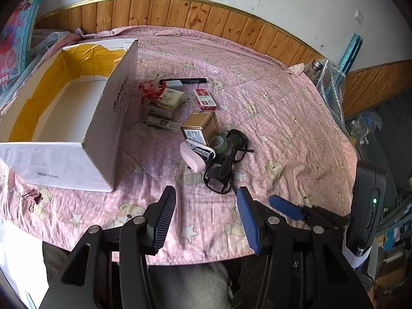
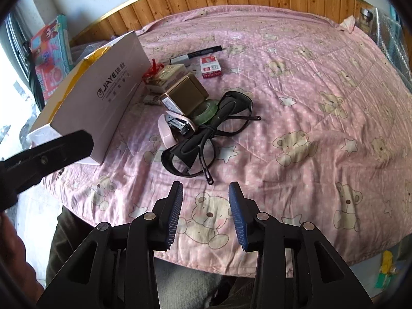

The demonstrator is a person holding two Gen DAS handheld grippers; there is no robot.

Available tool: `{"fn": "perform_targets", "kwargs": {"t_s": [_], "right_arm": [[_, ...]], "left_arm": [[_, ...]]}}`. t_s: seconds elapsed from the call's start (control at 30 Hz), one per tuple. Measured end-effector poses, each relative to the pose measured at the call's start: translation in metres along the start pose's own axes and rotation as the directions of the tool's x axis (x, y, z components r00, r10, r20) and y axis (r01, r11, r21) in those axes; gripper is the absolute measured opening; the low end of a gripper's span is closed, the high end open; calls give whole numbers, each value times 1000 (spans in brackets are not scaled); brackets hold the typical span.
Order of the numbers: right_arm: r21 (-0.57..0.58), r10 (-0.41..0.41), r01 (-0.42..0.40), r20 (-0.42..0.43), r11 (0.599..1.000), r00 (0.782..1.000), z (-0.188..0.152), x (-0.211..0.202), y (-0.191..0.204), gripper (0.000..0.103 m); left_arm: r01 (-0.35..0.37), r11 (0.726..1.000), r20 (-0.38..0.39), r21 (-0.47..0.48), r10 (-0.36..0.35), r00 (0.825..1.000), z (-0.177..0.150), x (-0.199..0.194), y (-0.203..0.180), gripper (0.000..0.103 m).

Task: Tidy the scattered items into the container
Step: 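Grasp the black sunglasses with the right tool while the left tool approaches the gold tin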

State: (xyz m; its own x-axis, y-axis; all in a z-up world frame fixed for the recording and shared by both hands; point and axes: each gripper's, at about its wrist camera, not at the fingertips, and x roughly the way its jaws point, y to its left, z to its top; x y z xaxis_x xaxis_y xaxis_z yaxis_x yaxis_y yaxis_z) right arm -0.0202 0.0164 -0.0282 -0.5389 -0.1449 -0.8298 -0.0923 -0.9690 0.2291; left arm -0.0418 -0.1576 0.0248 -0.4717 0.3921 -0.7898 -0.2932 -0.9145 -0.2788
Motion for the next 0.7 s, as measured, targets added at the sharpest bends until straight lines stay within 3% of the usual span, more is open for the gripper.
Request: {"fn": "perform_targets", "kwargs": {"t_s": [0.17,0.47,0.57,0.7], "right_arm": [[45,27,-26,-38,999,999,22,29,-9,41],[65,98,-94,-69,993,993,48,72,-7,44],[54,121,-118,-52,992,991,51,73,-9,32],[100,151,-146,-50,984,987,55,71,-29,18]], "left_arm": [[-18,999,-4,-29,18,1000,39,42,5,61],[-35,999,-102,-5,35,994,77,127,6,61],[-63,997,-132,-44,57,990,78,145,20,63],[-28,994,-77,-108,20,997,78,138,41,62]]}}
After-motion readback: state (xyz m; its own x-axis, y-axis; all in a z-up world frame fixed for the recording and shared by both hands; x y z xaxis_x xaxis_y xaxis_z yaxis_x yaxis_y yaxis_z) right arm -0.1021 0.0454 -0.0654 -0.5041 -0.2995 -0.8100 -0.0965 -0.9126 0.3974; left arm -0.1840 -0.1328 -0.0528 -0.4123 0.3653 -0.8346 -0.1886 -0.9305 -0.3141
